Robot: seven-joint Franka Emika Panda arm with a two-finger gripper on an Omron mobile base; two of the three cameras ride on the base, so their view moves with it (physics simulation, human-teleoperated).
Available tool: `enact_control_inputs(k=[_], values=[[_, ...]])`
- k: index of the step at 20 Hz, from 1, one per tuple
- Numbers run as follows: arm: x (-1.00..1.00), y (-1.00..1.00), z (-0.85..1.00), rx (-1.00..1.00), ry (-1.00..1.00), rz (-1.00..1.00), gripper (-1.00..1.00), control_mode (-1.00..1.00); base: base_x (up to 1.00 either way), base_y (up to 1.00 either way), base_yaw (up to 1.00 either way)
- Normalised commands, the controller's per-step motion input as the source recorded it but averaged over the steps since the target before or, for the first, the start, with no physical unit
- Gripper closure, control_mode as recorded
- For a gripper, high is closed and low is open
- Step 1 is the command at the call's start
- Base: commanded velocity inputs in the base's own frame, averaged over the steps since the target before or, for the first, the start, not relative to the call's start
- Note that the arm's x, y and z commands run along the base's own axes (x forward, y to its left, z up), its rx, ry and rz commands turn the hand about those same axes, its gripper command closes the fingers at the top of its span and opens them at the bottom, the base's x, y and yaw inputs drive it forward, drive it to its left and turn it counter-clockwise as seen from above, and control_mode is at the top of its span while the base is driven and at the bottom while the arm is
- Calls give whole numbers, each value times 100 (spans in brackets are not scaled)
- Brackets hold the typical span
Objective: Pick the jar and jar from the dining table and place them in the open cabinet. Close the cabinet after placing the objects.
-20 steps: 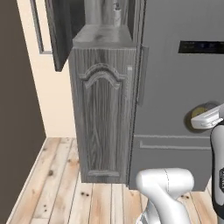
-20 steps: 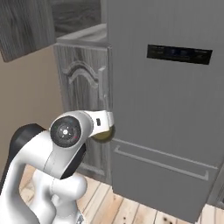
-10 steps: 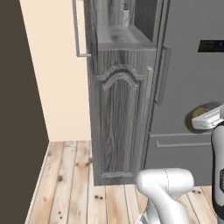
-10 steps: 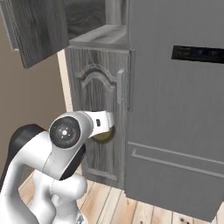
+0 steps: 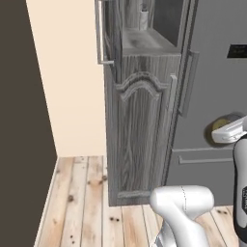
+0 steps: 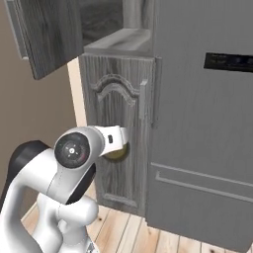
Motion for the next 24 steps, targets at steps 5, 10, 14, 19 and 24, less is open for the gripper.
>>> enact_control_inputs(k=[5,10,14,19,24], values=[[0,0,0,0,0,0,100,100,37,0,0],[0,0,0,0,0,0,100,100,43,10,1],[0,0,0,0,0,0,100,100,49,34,4],[0,0,0,0,0,0,100,100,32,49,0],[0,0,0,0,0,0,100,100,26,47,0]])
